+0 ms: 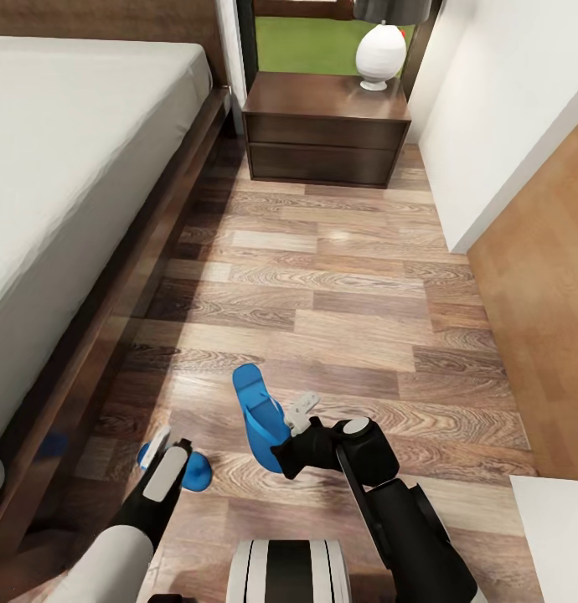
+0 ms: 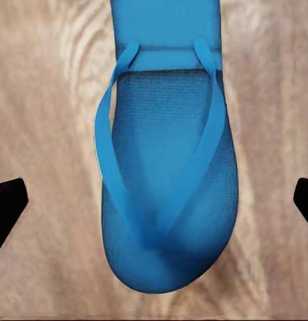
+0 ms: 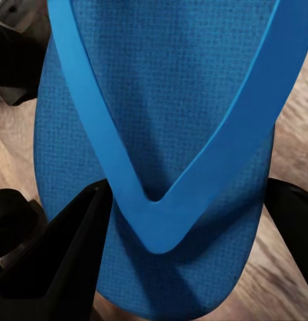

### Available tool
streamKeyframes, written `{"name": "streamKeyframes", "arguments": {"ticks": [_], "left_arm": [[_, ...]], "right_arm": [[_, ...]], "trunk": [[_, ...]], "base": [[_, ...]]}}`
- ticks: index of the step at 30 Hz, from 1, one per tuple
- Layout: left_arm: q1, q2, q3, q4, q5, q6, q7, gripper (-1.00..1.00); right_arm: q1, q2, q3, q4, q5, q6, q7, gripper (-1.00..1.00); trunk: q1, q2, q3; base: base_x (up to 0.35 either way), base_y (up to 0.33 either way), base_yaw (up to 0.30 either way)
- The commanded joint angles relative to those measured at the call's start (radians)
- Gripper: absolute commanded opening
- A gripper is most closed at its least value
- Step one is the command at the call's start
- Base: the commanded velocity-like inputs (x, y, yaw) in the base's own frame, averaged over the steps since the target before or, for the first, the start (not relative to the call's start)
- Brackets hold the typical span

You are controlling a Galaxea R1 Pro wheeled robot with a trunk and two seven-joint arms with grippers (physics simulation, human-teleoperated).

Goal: In the bedroom, move the book from the bed onto either nightstand, and place the two sandals side by side next to the bed.

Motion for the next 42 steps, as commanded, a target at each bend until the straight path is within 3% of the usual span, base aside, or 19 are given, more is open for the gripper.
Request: {"name": "streamKeyframes", "arguments": {"ticks": [1, 7, 13, 21, 34, 42], "left_arm": [[0.017, -0.003, 0.002, -0.034, 0.008, 0.007, 0.013, 1.00], [0.085, -0.006, -0.019, -0.141, 0.006, 0.057, 0.036, 1.00], [0.136, 0.002, -0.098, -0.170, 0.002, 0.062, 0.011, 1.00], [0.143, 0.004, -0.112, -0.174, 0.002, 0.062, 0.007, 1.00], [0.144, 0.012, -0.118, -0.176, 0.003, 0.078, -0.004, 1.00], [0.143, 0.013, -0.146, -0.175, 0.002, 0.084, -0.004, 1.00]], "right_arm": [[-0.001, 0.000, 0.000, -0.001, 0.009, 0.004, 0.011, -1.00], [-0.001, 0.000, 0.001, -0.001, 0.009, 0.004, 0.011, -1.00], [-0.001, 0.000, 0.002, -0.001, 0.009, 0.004, 0.010, -1.00], [-0.001, 0.000, 0.001, -0.001, 0.009, 0.004, 0.010, -1.00], [-0.001, 0.000, 0.000, -0.001, 0.009, 0.004, 0.010, -1.00], [-0.001, 0.000, -0.002, -0.001, 0.009, 0.004, 0.011, -1.00]], "trunk": [[0.000, 0.000, -0.001], [0.000, 0.000, -0.001], [0.000, 0.000, -0.001], [0.000, 0.000, -0.001], [0.000, 0.000, -0.001], [0.000, 0.000, -0.001]], "base": [[0.000, 0.000, 0.000], [0.000, 0.000, 0.000], [-0.099, 0.068, 0.000], [-0.212, 0.140, 0.066], [-0.030, 0.020, 0.177], [-0.147, 0.007, 0.023]]}}
